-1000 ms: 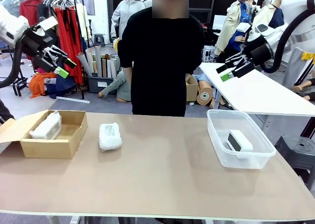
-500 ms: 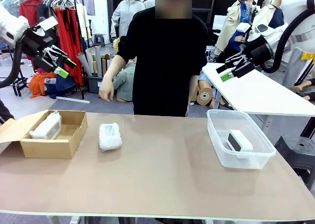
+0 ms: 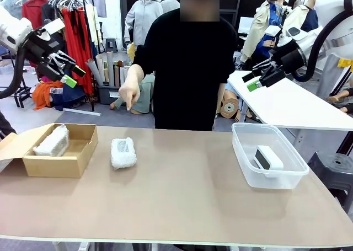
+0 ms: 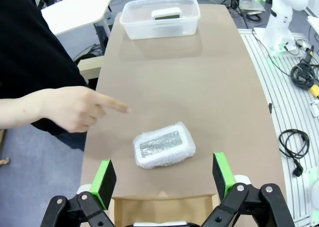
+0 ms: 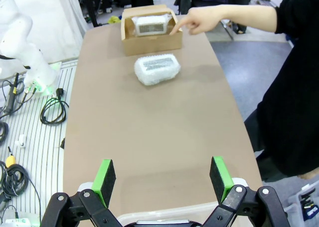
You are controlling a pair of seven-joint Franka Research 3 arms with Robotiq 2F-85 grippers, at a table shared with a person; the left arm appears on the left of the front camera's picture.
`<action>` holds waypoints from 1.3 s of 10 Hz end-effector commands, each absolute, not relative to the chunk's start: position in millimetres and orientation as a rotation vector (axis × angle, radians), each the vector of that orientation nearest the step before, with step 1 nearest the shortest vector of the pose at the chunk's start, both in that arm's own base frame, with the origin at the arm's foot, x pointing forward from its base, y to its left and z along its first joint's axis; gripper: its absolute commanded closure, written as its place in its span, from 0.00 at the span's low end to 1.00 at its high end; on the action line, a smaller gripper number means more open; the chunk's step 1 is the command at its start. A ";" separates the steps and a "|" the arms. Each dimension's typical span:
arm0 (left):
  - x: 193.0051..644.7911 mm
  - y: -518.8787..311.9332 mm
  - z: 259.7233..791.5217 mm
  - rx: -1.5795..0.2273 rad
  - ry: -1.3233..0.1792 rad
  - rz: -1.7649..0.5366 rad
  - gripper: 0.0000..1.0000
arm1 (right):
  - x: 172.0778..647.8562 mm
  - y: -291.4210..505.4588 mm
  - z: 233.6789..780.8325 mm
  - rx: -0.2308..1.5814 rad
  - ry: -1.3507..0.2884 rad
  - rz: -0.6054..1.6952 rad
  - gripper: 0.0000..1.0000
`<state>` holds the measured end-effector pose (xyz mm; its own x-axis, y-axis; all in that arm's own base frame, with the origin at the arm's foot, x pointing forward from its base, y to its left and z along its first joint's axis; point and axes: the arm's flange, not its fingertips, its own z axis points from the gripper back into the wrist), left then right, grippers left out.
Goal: Separate and place wrapped and unwrapped clocks.
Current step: Pick up the Digital clock indicated by the person.
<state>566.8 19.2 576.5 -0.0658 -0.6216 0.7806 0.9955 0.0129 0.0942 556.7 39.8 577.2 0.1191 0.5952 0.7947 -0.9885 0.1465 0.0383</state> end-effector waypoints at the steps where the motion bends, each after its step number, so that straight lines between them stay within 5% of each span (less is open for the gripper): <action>1: 563.9 19.5 576.2 -0.628 -0.790 -1.478 0.00 | 556.4 40.0 579.0 0.678 -0.732 1.298 0.00; 13: 563.9 19.5 576.2 -0.628 -0.790 -1.478 0.00 | 556.4 40.0 579.0 0.678 -0.732 1.298 0.00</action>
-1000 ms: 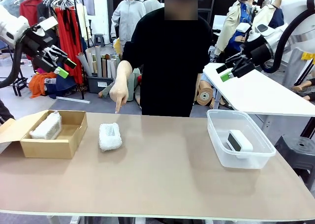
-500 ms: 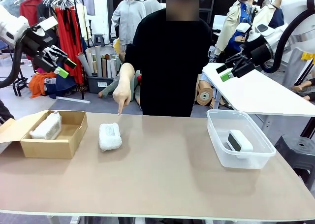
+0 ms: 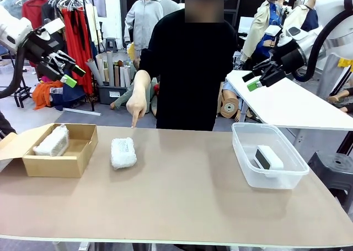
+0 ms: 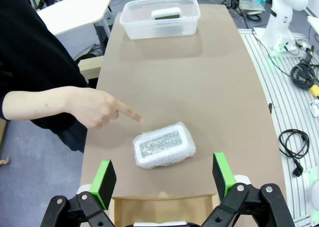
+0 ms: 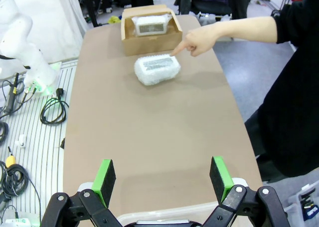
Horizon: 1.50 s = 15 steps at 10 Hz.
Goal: Separate and place wrapped and unwrapped clocks.
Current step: Pick up the Digital clock indicated by the person.
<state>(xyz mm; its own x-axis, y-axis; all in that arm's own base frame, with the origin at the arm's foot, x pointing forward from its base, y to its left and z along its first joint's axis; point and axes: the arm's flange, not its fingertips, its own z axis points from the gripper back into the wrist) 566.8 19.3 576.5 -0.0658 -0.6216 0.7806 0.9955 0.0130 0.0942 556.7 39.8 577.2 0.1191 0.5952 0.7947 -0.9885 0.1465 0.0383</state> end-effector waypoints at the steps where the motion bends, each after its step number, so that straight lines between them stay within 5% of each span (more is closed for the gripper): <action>1: 563.9 19.5 576.2 -0.628 -0.790 -1.478 0.00 | 556.4 40.0 579.0 0.678 -0.732 1.298 0.00; 10: 534.0 -88.5 576.3 -0.318 -0.428 -1.222 0.00 | 556.4 40.0 579.0 0.678 -0.732 1.298 0.00; 15: 531.5 -125.7 533.2 -0.201 -0.427 -1.062 0.00 | 556.4 40.0 579.0 0.678 -0.732 1.298 0.00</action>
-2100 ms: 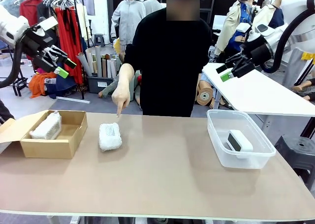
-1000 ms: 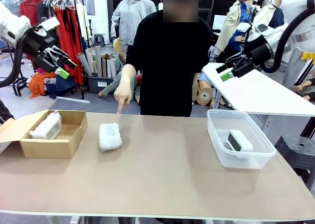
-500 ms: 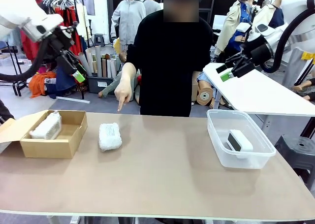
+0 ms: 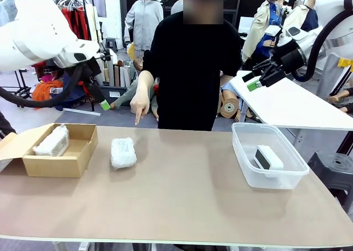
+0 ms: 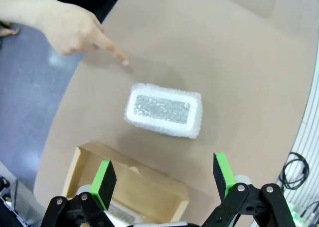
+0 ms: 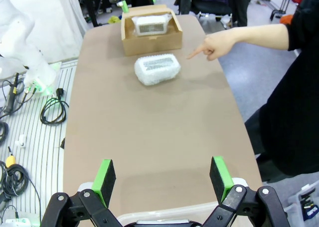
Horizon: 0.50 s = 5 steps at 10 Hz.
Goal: Separate and place wrapped and unwrapped clocks.
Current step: Pick up the Digital clock indicated by the person.
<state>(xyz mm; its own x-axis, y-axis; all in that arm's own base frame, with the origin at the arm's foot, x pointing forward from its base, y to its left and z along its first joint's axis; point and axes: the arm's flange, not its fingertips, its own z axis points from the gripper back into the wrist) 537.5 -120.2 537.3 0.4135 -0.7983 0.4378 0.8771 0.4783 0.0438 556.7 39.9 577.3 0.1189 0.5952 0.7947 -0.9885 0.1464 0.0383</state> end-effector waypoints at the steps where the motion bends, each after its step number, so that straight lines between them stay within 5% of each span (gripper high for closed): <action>1: 531.2 -123.1 534.3 -0.221 -0.406 -1.114 0.00 | 556.4 40.0 579.0 0.678 -0.732 1.298 0.00; 5: 537.5 -120.2 537.3 -0.204 -0.432 -1.062 0.00 | 556.4 40.0 579.0 0.678 -0.732 1.298 0.00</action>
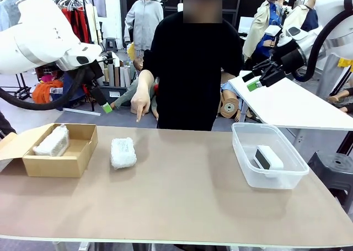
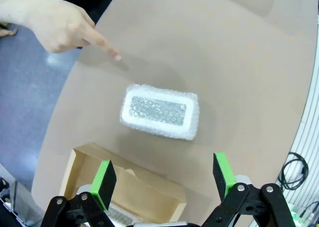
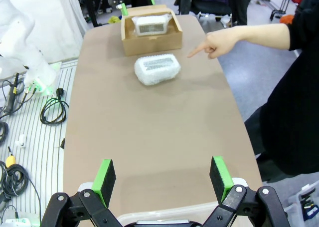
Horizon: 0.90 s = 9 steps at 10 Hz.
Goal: Separate and place wrapped and unwrapped clocks.
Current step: Pick up the Digital clock indicated by the person.
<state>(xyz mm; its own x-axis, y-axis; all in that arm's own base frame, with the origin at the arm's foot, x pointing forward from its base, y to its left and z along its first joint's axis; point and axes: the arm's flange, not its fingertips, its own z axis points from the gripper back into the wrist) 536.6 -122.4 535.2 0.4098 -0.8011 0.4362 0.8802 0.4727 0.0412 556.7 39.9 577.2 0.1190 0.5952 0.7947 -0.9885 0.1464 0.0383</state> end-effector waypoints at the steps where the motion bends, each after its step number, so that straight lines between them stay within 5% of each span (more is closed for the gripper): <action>1: 537.5 -120.2 537.3 -0.204 -0.432 -1.062 0.00 | 556.4 40.0 579.0 0.678 -0.732 1.298 0.00; 3: 540.3 -132.2 535.3 -0.155 -0.411 -0.958 0.00 | 556.4 40.0 579.0 0.678 -0.732 1.298 0.00; 9: 547.1 -189.6 511.2 0.058 -0.298 -0.137 0.00 | 556.4 40.0 579.0 0.678 -0.732 1.298 0.00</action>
